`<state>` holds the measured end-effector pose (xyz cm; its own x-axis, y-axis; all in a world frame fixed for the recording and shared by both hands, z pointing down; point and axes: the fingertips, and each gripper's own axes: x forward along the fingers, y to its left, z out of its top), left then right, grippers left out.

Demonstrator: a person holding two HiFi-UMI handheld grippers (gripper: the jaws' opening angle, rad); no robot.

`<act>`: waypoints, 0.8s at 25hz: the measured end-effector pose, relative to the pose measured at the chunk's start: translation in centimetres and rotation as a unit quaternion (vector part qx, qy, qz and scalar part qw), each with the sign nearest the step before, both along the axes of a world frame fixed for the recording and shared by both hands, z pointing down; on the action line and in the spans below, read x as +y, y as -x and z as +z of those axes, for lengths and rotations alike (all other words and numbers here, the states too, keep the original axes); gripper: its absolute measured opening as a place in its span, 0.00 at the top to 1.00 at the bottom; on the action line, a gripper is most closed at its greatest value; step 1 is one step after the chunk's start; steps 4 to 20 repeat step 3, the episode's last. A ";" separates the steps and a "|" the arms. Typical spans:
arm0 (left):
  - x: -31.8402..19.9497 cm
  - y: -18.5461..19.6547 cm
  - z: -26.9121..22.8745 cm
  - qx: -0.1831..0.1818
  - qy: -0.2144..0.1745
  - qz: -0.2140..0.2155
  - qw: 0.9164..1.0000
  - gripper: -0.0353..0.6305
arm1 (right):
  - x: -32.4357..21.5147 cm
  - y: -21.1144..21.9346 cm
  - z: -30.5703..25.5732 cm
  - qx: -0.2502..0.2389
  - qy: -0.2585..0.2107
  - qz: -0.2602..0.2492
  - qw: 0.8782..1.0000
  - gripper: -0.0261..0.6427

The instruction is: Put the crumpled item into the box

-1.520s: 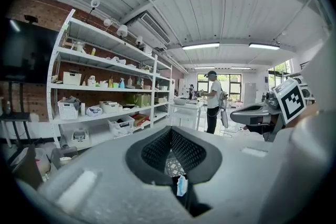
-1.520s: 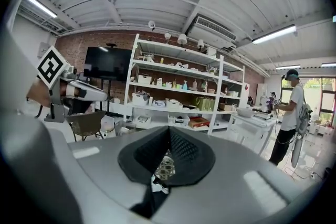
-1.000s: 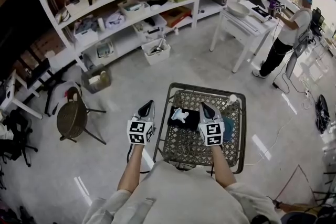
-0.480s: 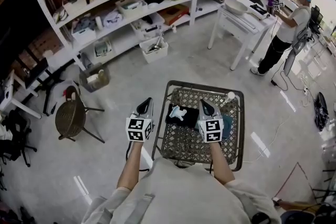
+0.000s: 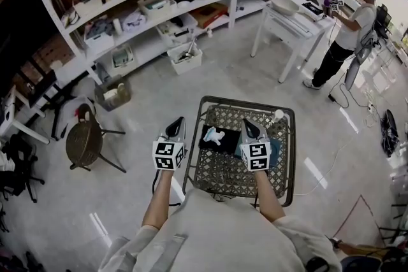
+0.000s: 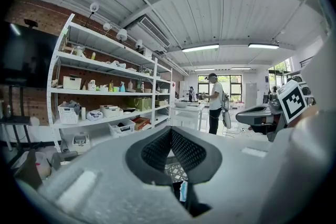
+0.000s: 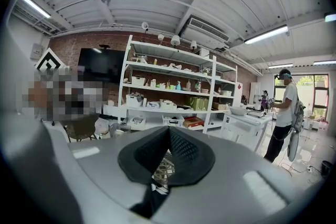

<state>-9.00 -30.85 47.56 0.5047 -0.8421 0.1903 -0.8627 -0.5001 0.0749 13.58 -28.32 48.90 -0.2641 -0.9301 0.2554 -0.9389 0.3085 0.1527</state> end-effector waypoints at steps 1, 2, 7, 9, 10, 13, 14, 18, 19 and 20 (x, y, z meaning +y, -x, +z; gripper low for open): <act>-0.1 0.0 0.1 0.000 0.000 0.000 1.000 0.94 | -0.1 0.1 0.1 -0.001 0.000 -0.001 1.000 0.96; -0.1 0.0 0.1 0.000 0.000 0.000 1.000 0.94 | -0.2 0.1 0.1 -0.002 0.000 -0.001 1.000 0.96; -0.2 0.1 0.1 0.001 -0.001 -0.001 1.000 0.94 | -0.3 0.2 0.1 -0.003 0.001 -0.001 1.000 0.96; -0.2 0.1 0.1 0.001 -0.001 -0.001 1.000 0.94 | -0.3 0.2 0.1 -0.003 0.001 -0.001 1.000 0.96; -0.2 0.1 0.1 0.001 -0.001 -0.001 1.000 0.94 | -0.3 0.2 0.1 -0.003 0.001 -0.001 1.000 0.96; -0.2 0.1 0.1 0.001 -0.001 -0.001 1.000 0.94 | -0.3 0.2 0.1 -0.003 0.001 -0.001 1.000 0.96; -0.2 0.1 0.1 0.001 -0.001 -0.001 1.000 0.94 | -0.3 0.2 0.1 -0.003 0.001 -0.001 1.000 0.96; -0.2 0.1 0.1 0.001 -0.001 -0.001 1.000 0.94 | -0.3 0.2 0.1 -0.003 0.001 -0.001 1.000 0.96; -0.2 0.1 0.1 0.001 -0.001 -0.001 1.000 0.94 | -0.3 0.2 0.1 -0.003 0.001 -0.001 1.000 0.96; -0.2 0.1 0.1 0.001 -0.001 -0.001 1.000 0.94 | -0.3 0.2 0.1 -0.003 0.001 -0.001 1.000 0.96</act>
